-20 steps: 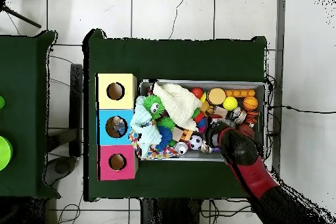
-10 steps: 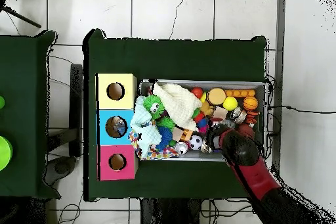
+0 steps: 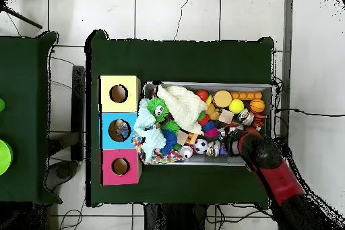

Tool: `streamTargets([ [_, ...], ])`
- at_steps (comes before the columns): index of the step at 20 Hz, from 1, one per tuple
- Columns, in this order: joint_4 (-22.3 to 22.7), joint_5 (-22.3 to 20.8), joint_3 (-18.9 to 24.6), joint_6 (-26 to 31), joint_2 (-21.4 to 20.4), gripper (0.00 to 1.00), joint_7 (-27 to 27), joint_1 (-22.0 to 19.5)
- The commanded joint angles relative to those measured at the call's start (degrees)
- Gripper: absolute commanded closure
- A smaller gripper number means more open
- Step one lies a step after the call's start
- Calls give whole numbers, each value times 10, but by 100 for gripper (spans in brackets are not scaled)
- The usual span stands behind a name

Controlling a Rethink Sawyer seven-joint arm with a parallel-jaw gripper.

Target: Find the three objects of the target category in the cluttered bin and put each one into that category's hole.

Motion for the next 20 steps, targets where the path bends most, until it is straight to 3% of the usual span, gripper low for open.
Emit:
streamTargets([
  [1, -96, -31, -19, 29, 8, 0, -3, -7],
  [9, -128, -50, -13, 50, 35, 0, -9, -20],
  [20, -130, -68, 37, 16, 99, 0, -9, -59],
])
